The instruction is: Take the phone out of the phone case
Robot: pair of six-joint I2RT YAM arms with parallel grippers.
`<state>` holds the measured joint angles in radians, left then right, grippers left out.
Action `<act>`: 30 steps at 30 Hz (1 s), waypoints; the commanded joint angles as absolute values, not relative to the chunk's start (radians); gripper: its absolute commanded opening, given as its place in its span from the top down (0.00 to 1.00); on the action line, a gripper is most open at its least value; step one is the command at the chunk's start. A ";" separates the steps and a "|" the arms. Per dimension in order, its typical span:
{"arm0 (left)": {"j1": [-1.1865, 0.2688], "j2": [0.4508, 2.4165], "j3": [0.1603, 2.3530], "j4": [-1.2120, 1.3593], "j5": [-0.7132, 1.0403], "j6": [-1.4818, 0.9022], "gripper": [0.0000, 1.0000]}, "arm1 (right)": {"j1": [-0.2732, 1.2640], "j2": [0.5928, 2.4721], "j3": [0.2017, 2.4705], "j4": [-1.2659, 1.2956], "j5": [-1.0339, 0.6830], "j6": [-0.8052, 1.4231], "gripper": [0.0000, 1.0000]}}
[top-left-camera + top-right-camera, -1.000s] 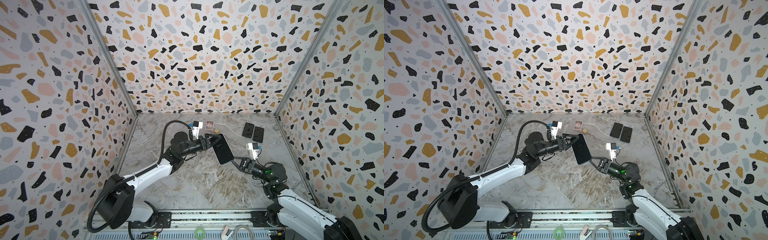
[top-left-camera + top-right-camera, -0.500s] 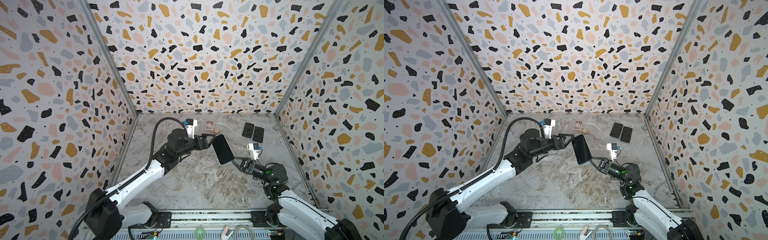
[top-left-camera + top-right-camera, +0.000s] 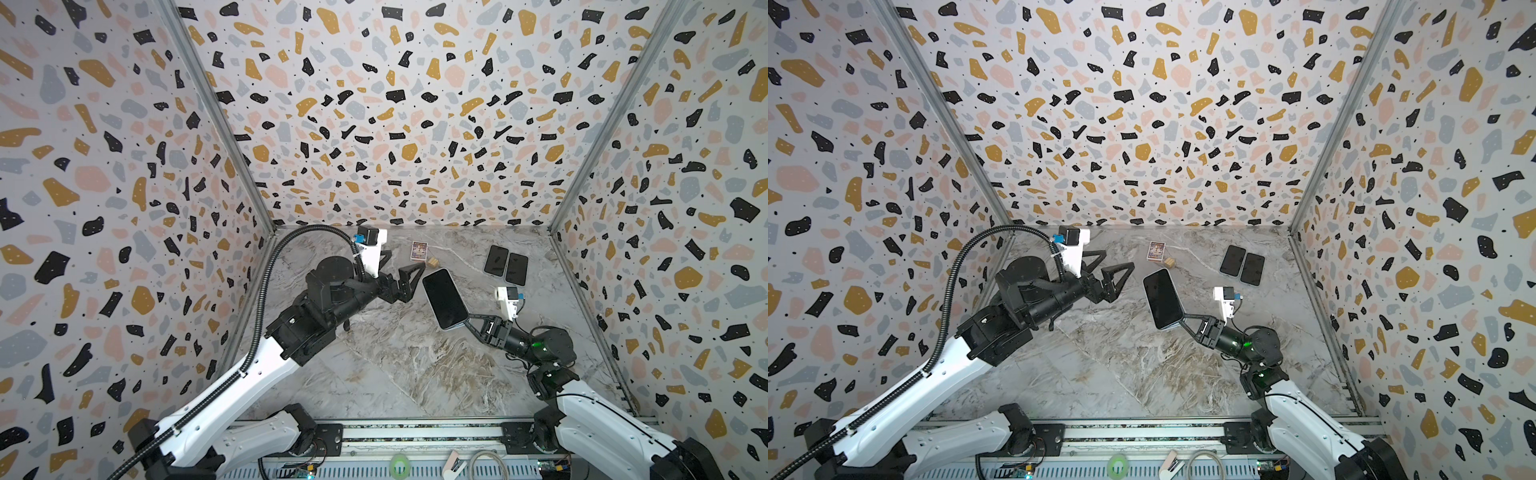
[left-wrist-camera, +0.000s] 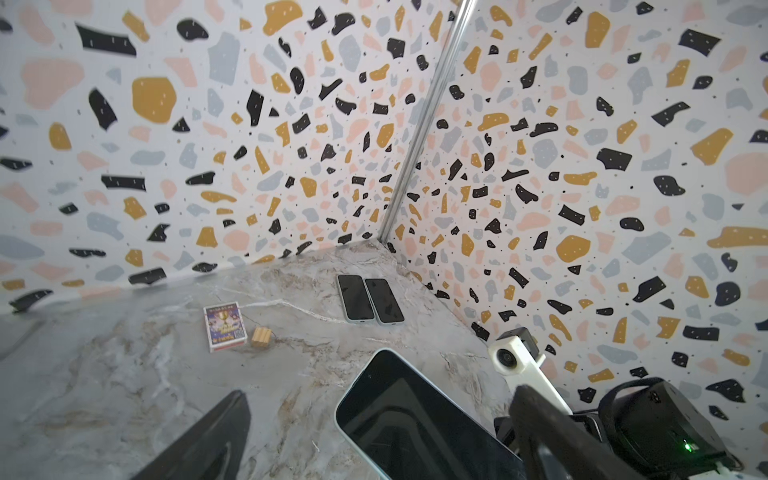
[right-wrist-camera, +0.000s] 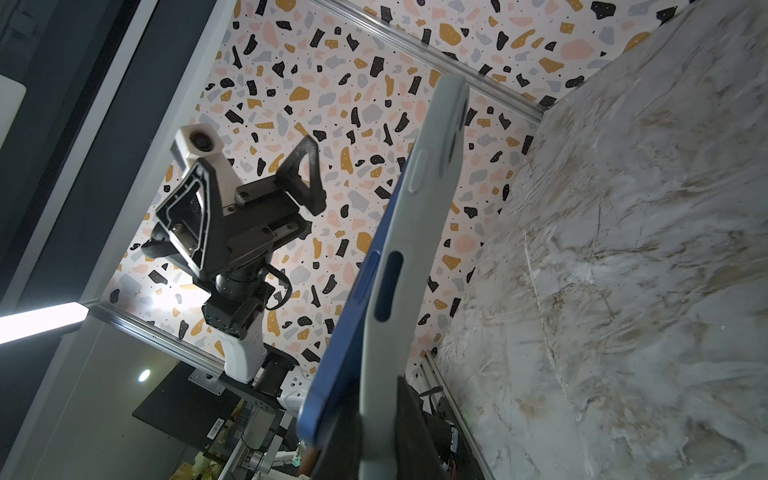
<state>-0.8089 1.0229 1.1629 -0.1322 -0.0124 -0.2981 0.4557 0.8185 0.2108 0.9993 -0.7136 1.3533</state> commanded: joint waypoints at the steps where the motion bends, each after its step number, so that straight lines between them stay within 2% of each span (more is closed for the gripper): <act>1: -0.910 0.986 1.185 -0.164 -0.181 -0.100 0.00 | 0.452 0.788 0.221 1.057 -0.710 1.344 1.00; 11: -1.319 1.064 1.150 -0.129 -0.693 0.189 0.00 | 0.450 0.777 0.218 1.046 -0.704 1.339 1.00; 18: -1.462 1.137 1.136 -0.104 -0.739 0.355 0.00 | 0.451 0.778 0.219 1.046 -0.706 1.338 1.00; 24: -1.466 1.160 1.117 -0.081 -0.722 0.415 0.00 | 0.451 0.773 0.216 1.046 -0.707 1.338 1.00; 27: -1.466 1.197 1.138 -0.126 -0.722 0.423 0.06 | 0.450 0.772 0.217 1.039 -0.705 1.333 1.00; 30: -1.466 1.239 1.150 -0.149 -0.753 0.434 0.08 | 0.450 0.773 0.217 1.039 -0.706 1.333 1.00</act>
<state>-1.4647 1.2137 1.1213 -0.1410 -0.7124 0.3992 0.4553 0.7979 0.2092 0.9802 -0.7105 1.3521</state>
